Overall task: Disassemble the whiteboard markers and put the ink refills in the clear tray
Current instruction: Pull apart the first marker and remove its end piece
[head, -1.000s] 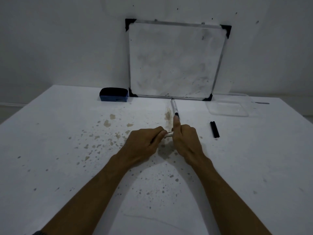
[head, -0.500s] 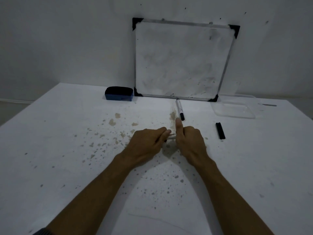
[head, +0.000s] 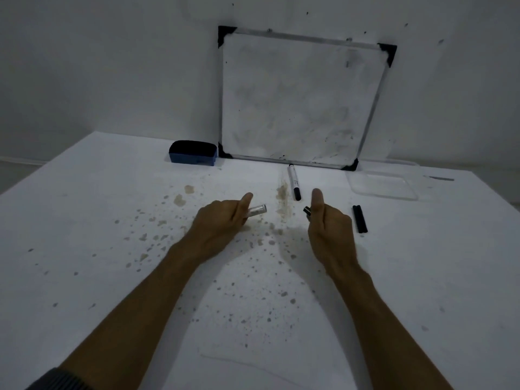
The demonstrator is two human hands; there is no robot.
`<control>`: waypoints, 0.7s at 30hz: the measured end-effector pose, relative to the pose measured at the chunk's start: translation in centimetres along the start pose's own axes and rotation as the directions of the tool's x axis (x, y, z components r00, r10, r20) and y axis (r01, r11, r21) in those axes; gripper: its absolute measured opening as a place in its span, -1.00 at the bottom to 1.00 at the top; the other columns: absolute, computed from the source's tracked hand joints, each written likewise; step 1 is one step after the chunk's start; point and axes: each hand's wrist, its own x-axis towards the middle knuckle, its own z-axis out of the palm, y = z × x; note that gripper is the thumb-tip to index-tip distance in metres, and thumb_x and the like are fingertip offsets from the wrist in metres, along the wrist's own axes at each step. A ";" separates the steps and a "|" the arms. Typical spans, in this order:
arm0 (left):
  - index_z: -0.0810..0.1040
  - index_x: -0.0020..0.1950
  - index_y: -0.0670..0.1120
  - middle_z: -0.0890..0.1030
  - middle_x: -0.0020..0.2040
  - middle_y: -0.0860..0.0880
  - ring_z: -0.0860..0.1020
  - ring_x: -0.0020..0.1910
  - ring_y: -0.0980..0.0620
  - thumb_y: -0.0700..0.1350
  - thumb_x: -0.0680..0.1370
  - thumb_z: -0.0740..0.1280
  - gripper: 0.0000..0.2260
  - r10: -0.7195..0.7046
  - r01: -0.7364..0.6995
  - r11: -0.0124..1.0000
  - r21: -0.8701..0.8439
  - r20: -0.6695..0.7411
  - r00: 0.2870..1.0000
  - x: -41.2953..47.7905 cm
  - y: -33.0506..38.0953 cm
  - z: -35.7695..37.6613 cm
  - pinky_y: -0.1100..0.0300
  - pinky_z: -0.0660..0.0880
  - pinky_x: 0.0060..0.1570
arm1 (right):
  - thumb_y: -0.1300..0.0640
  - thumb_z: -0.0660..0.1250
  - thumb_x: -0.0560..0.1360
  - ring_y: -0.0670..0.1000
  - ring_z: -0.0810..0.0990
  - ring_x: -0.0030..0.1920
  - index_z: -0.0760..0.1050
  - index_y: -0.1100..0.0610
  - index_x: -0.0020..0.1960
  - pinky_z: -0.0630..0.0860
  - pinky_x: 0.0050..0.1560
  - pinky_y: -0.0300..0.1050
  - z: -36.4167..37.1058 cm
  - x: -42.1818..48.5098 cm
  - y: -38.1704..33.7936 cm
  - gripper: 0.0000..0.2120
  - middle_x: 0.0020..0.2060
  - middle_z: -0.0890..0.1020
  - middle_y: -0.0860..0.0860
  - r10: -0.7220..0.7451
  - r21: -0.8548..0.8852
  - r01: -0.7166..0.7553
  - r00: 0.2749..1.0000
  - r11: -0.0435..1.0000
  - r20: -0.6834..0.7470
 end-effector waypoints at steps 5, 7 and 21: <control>0.56 -0.08 -0.07 0.56 -0.32 -0.05 0.44 -0.41 0.09 0.18 0.72 0.03 -0.54 0.052 -0.050 0.977 -0.207 0.002 0.999 -0.7 1.2 0.0 0.26 0.36 -0.37 | -0.23 0.23 0.60 -0.15 0.52 -0.36 0.47 0.06 -0.08 0.43 -0.38 -0.37 1.2 0.5 0.7 -0.65 -0.29 0.61 -0.01 0.119 -0.016 -0.118 0.980 0.993 0.158; 0.58 0.01 -0.02 0.55 -0.31 0.02 0.43 -0.41 0.13 0.14 0.72 0.10 -0.64 0.101 -0.099 0.975 -0.200 -0.002 0.995 -0.5 1.4 0.0 0.22 0.38 -0.35 | -0.20 0.35 0.54 -0.19 0.55 -0.29 0.54 0.04 -0.01 0.42 -0.33 -0.42 1.1 0.7 1.1 -0.71 -0.25 0.62 -0.08 0.131 -0.062 -0.123 0.978 0.991 0.165; 0.59 0.27 0.00 0.54 -0.21 0.05 0.42 -0.32 0.11 0.02 0.73 0.17 -0.75 0.044 -0.029 0.843 -0.536 0.015 0.999 -0.6 1.6 0.6 0.18 0.38 -0.33 | 0.01 0.48 0.51 -0.09 0.58 -0.01 0.68 0.01 0.11 0.55 0.14 -0.11 1.8 0.1 1.6 -0.80 0.04 0.68 -0.06 -0.057 -0.148 0.093 0.972 0.985 0.228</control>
